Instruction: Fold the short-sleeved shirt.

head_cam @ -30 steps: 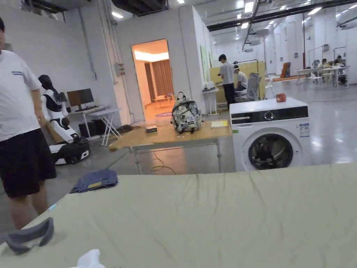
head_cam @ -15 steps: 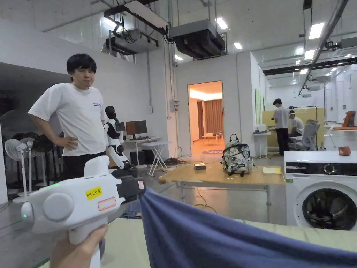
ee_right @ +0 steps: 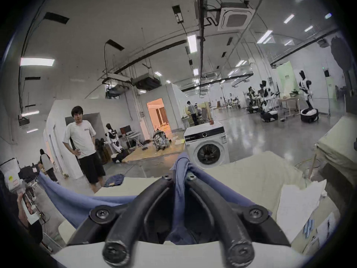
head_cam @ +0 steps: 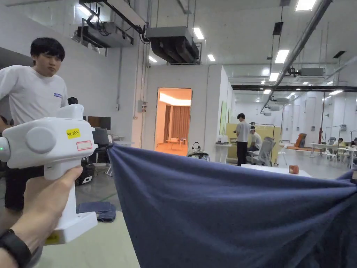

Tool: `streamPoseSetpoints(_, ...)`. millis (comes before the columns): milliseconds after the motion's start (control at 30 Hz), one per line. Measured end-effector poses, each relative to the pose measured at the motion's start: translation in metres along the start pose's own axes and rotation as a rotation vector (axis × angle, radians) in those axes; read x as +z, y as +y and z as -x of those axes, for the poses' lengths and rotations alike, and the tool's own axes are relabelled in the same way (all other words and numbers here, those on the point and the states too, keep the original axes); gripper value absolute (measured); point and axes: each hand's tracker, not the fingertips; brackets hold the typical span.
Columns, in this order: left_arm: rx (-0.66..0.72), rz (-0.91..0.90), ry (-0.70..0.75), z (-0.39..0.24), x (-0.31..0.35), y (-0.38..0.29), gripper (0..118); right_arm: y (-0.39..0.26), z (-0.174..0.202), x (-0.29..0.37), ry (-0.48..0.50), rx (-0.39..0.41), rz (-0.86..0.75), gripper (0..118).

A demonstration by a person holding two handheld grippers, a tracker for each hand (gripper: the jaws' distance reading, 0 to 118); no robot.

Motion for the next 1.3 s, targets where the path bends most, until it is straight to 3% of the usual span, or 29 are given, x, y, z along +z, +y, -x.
streamPoseSetpoints(200, 0.063, 0.073, 0.001, 0.005, -0.078, -0.001, 0, 0.018, -0.004, -0.064, -0.036, 0.014, -0.009, 5)
streamPoseSetpoints(467, -0.004, 0.112, 0.021, -0.005, -0.157, -0.027, 0, 0.022, -0.013, -0.151, -0.12, 0.085, -0.001, 5)
streamPoseSetpoints(767, -0.018, 0.183, 0.009, 0.001, -0.215, -0.059, 0, 0.005, -0.035, -0.2, -0.154, 0.072, 0.029, 5)
streamPoseSetpoints(1100, 0.031, 0.371, 0.013, 0.042, -0.239, -0.184, 0, -0.111, -0.077, -0.232, -0.171, 0.082, 0.214, 4)
streamPoseSetpoints(1300, 0.063, 0.436, -0.038, 0.049, -0.168, -0.242, 0, -0.173, -0.11, -0.174, -0.148, 0.004, 0.285, 4)
